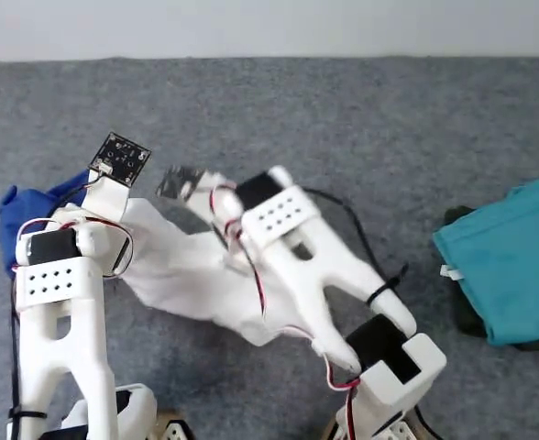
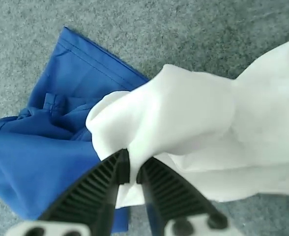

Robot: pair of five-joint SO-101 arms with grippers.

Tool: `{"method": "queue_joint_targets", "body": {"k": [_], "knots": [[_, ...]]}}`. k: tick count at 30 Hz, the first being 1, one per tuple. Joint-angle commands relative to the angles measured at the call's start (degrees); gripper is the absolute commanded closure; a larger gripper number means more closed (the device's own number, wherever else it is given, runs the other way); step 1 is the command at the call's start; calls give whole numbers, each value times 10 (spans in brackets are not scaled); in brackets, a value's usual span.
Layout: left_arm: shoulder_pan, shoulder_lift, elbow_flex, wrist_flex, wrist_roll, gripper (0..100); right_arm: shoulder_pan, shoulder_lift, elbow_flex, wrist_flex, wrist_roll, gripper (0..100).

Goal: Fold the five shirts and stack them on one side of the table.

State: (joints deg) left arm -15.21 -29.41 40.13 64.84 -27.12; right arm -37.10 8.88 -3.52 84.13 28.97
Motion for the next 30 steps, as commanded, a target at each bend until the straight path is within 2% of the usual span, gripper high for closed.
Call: {"method": "queue_joint_targets", "body": {"k": [1,7,15,19,26,30], "knots": [[0,-4,-5,-6,-4,986,34,-7,-120,72,4,988],[1,-4,-5,-6,-4,986,65,-7,-246,187,3,988],[2,-4,-4,-6,-4,986,74,-14,-181,182,2,987],[2,-4,-4,-6,-4,986,77,-14,-72,131,3,987],[2,-4,-3,-6,-4,986,77,-14,163,-56,3,986],[2,-4,-3,-6,-4,986,77,-14,235,-116,3,922]]}}
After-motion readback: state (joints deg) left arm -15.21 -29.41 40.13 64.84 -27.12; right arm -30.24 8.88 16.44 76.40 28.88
